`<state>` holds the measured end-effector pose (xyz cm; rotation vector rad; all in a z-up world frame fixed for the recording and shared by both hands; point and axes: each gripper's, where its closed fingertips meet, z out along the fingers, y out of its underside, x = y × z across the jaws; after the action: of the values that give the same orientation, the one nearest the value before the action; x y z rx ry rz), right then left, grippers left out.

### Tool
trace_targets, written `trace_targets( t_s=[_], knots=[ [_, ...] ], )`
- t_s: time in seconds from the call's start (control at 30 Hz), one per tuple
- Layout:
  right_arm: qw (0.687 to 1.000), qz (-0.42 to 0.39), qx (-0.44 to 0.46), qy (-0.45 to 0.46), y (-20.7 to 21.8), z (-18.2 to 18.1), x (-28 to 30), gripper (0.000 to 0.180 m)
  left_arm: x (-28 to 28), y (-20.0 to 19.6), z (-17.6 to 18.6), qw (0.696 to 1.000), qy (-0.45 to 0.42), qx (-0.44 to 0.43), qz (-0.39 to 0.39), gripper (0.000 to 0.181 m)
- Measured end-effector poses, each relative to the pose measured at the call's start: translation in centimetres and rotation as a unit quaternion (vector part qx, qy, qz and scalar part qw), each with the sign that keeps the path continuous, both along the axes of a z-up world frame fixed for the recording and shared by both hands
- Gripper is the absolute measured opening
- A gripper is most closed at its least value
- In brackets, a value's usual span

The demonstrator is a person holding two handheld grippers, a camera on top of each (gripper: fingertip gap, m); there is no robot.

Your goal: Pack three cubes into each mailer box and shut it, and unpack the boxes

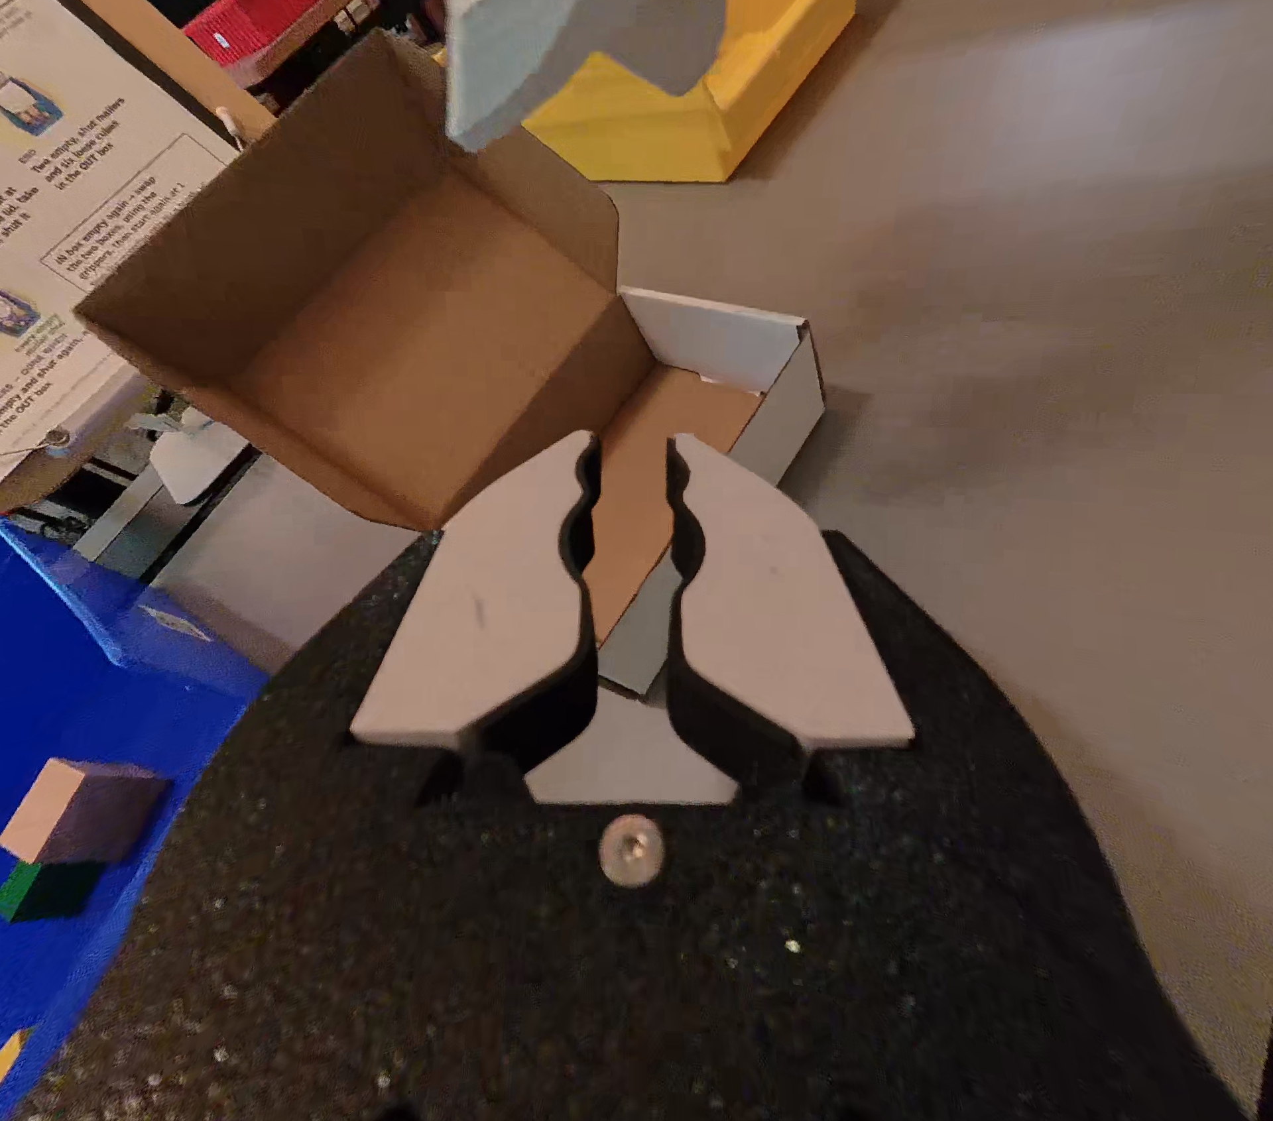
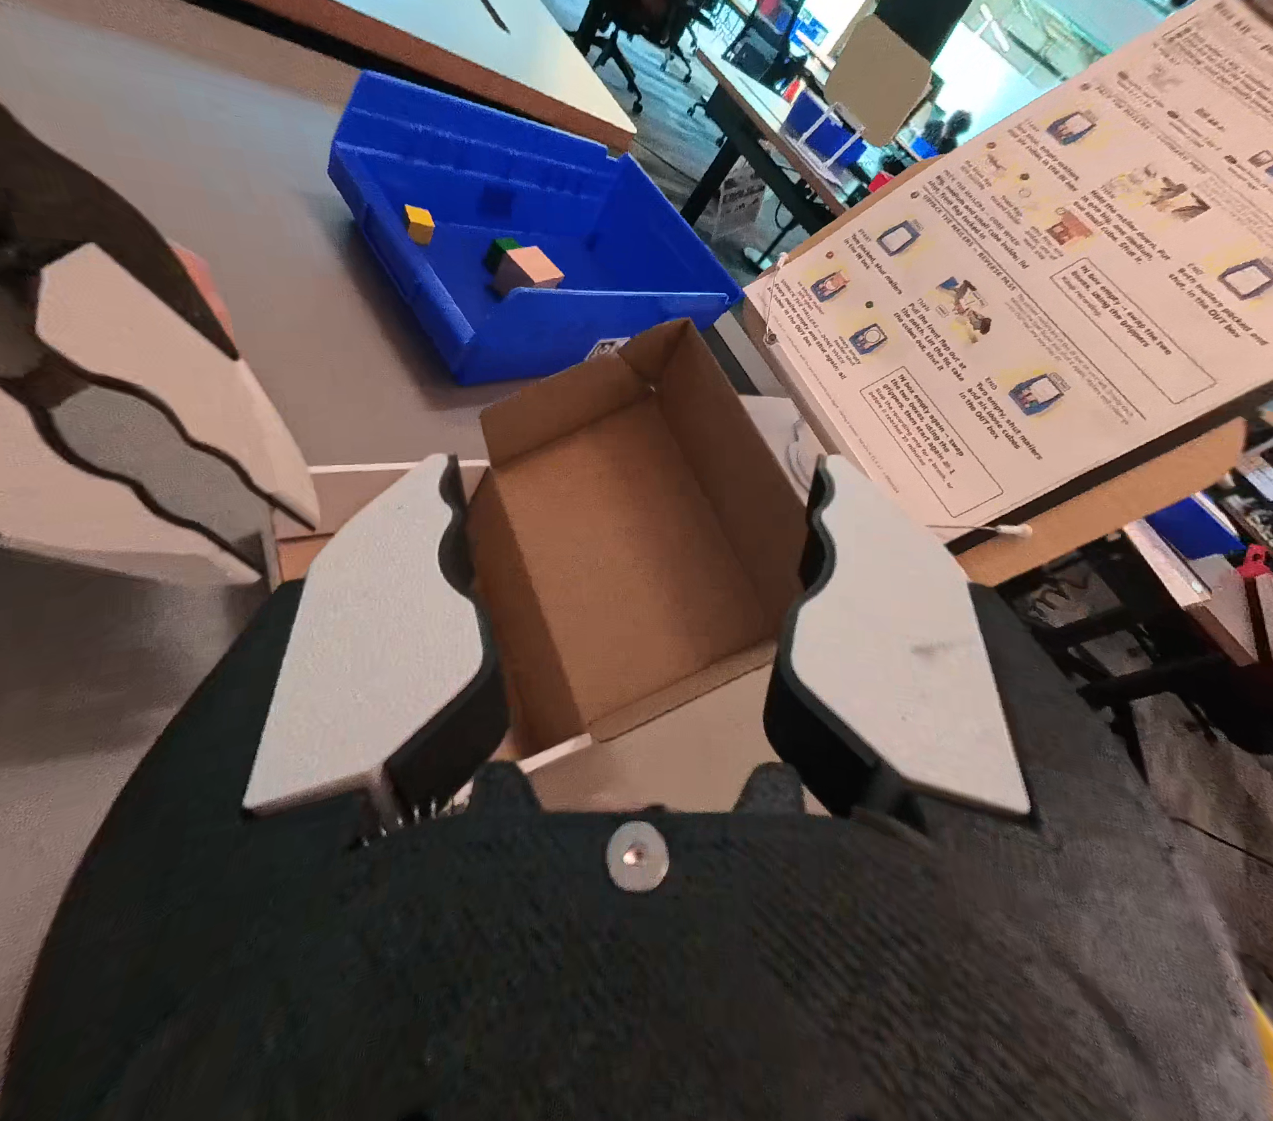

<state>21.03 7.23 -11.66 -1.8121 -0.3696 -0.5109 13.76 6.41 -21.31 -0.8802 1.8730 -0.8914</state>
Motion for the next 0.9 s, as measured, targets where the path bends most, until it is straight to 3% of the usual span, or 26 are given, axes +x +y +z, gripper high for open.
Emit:
trace_targets(
  t_s=[0.13,0.37,0.4,0.53,0.7,0.9],
  knots=[
    [0.997,-0.024,0.040,0.053,-2.3,-0.5,-0.3,0.089,-0.5,3.4,2.7,0.996,-0.018,-0.075,0.042,0.017],
    [0.989,-0.047,0.036,0.136,-2.2,-4.7,0.4,0.089,-0.3,16.5,3.8,0.953,0.002,-0.194,0.234,0.029],
    [0.988,-0.048,0.045,0.140,-2.1,-4.7,0.4,0.087,0.0,18.7,3.7,0.940,0.015,-0.214,0.264,0.032],
    [0.986,-0.068,0.032,0.147,-2.1,-4.9,1.1,0.088,1.9,27.1,1.2,0.876,0.126,-0.275,0.376,0.073],
    [0.990,-0.072,0.009,0.122,-2.7,-5.1,1.3,0.087,4.4,31.8,-3.6,0.791,0.299,-0.303,0.440,0.079],
    [0.991,-0.058,0.002,0.122,-2.9,-5.4,1.3,0.086,6.2,32.4,-6.7,0.731,0.406,-0.300,0.459,0.072]
  ],
)
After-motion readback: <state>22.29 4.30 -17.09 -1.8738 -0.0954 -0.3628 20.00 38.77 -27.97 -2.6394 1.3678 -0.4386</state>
